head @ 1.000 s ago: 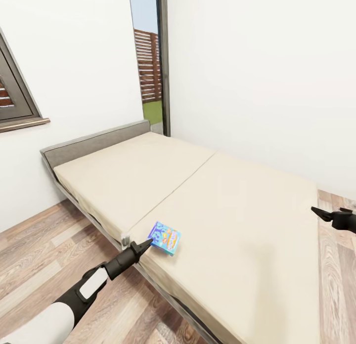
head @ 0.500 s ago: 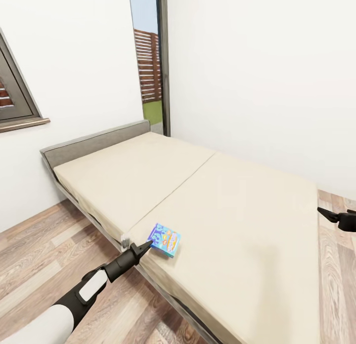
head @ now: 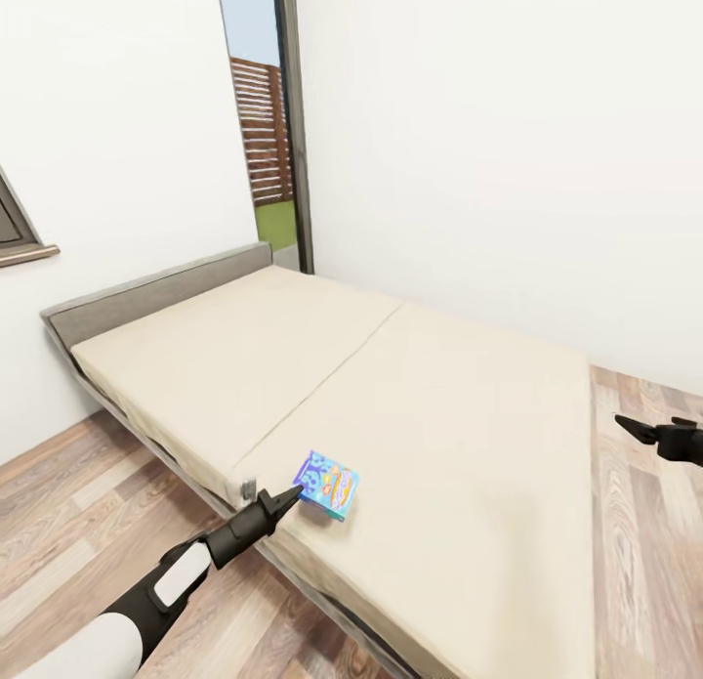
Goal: Put all the toys in the child's room - the three board games (two on the bed and one on the table), the two jigsaw puzzles on the table, and the tennis ball on the table - inside the toy box on the table in the child's room.
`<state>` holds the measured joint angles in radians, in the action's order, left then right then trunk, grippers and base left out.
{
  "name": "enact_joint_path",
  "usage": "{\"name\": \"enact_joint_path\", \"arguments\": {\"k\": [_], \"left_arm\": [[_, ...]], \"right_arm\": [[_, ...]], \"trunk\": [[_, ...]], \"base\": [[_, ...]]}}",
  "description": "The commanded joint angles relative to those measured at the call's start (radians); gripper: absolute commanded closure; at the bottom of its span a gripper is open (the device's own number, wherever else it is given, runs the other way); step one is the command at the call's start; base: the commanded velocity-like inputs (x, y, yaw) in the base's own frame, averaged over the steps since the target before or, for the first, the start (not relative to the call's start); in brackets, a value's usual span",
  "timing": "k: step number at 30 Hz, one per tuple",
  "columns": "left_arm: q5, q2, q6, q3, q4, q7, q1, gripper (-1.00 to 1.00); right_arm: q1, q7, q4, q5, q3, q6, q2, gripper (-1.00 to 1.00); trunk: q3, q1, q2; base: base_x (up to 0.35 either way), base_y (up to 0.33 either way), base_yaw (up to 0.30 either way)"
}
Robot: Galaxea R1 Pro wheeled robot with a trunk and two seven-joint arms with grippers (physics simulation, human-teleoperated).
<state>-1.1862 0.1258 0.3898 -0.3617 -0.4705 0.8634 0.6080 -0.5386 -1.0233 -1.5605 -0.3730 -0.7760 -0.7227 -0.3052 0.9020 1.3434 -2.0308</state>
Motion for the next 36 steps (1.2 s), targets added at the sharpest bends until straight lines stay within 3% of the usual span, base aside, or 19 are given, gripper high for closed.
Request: {"name": "enact_joint_path", "arguments": {"k": [1, 8, 23, 36], "left_arm": [[-0.010, 0.001, 0.008, -0.005, 0.000, 0.001, 0.000, 1.00], [-0.010, -0.002, 0.009, -0.005, 0.000, 0.001, 0.000, 1.00], [-0.009, -0.009, -0.001, -0.004, -0.001, -0.006, -0.008, 1.00], [-0.009, -0.008, 0.009, -0.004, -0.009, -0.006, -0.007, 1.00]], "right_arm": [[0.004, -0.010, -0.002, -0.009, 0.001, -0.003, 0.001, -1.00], [0.018, -0.011, -0.001, -0.010, 0.010, -0.008, 0.007, -1.00], [0.045, -0.011, -0.016, -0.006, 0.009, -0.002, 0.012, -1.00], [0.053, -0.012, -0.022, -0.004, 0.010, -0.002, 0.013, -1.00]], "trunk": [[-0.002, -0.004, 0.007], [-0.024, -0.031, 0.056], [-0.024, -0.031, 0.056], [-0.065, -0.081, 0.147]], "base": [[0.000, 0.000, -0.286], [0.000, 0.000, -0.264], [0.100, 0.000, -0.010], [0.002, 0.000, -0.099]]}}
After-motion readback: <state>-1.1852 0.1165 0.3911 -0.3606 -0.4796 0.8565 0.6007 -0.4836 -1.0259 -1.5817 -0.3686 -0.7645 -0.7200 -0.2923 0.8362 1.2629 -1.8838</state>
